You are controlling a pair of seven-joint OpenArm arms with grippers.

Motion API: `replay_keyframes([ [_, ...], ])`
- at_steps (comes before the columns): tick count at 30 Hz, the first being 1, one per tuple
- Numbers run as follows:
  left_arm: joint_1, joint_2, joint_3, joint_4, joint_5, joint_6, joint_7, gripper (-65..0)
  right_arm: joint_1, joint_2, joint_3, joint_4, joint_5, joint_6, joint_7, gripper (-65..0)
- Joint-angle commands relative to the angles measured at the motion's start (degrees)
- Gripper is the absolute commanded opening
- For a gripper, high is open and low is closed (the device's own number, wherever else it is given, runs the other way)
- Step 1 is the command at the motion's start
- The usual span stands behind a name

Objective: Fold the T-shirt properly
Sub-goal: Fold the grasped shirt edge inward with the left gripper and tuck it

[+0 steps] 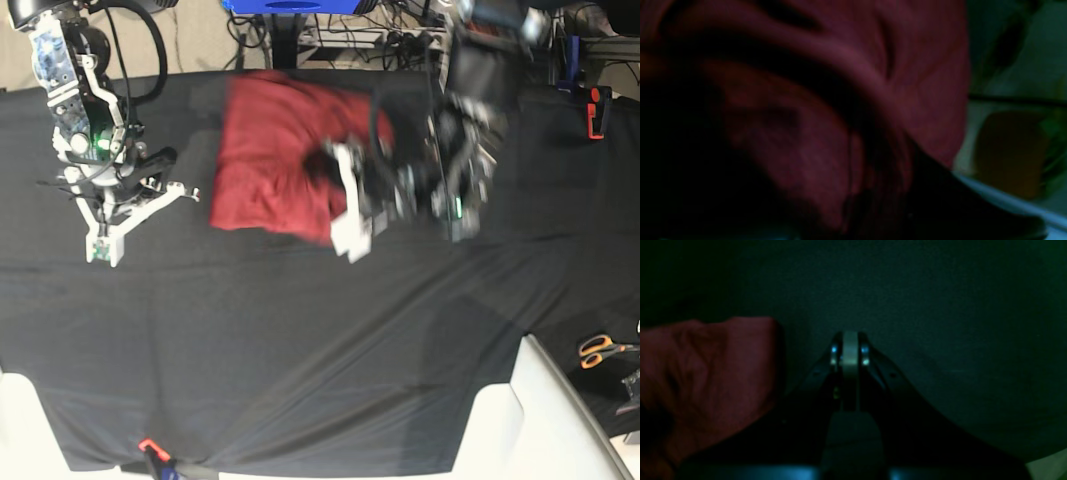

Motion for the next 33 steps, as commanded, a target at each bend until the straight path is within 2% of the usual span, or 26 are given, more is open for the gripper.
replay_keyframes([
  [1, -3.09, -0.22, 2.27, 1.1, -1.48, -0.56, -0.12, -65.0, 0.47, 0.32, 0.12, 0.95, -0.41, 0.08, 1.08, -65.0],
  [3, -7.31, -1.37, 8.07, 0.75, -1.48, -0.56, 1.11, -65.0, 0.47, 0.32, 0.21, 0.95, -0.41, 0.08, 1.08, -65.0],
  [6, -14.34, -3.04, 21.79, -1.01, -1.48, -0.56, 1.37, -65.0, 0.47, 0.32, 0.21, 0.95, -0.41, 0.08, 1.08, -65.0],
  [9, -20.84, -3.12, 36.38, -5.14, -1.39, -0.56, 0.85, -65.0, 0.38, 0.32, 0.21, 1.04, -0.32, 0.08, 1.08, -65.0],
  [13, -28.58, -2.77, 51.5, -9.45, -1.39, -0.56, -5.83, -65.0, 0.21, 0.23, 0.12, 1.22, -0.32, 0.08, 1.08, -65.0],
  [17, -33.86, -0.4, 61.7, -10.77, -0.86, -0.56, -11.55, -65.0, -0.23, 0.14, 0.3, 1.13, -0.32, 0.08, 1.08, -65.0],
  [19, -35.26, 1.01, 65.92, -9.45, 2.39, -0.56, -14.19, -65.0, -0.23, 0.14, 0.38, 1.04, -0.32, 0.08, 1.08, -65.0],
  [22, -34.73, 3.29, 67.32, -8.92, 10.21, -0.56, -16.38, -65.0, -0.32, 0.14, 0.38, 1.04, -0.32, 0.0, 1.08, -65.0],
  [27, -31.66, 6.46, 67.32, -8.83, 18.74, -0.56, -16.56, -65.0, -1.11, 0.14, 2.76, 1.04, -0.32, 0.0, 0.82, -65.0],
  [30, -30.69, 7.6, 67.32, -8.92, 22.17, -0.56, -16.56, -65.0, -1.73, 0.14, 4.78, 1.13, -0.32, 0.0, 0.91, -65.0],
  [33, -30.6, 7.87, 67.32, -9.1, 22.35, -0.56, -16.47, -65.0, -2.43, 0.14, 6.1, 1.3, -0.32, 0.0, 0.91, -65.0],
])
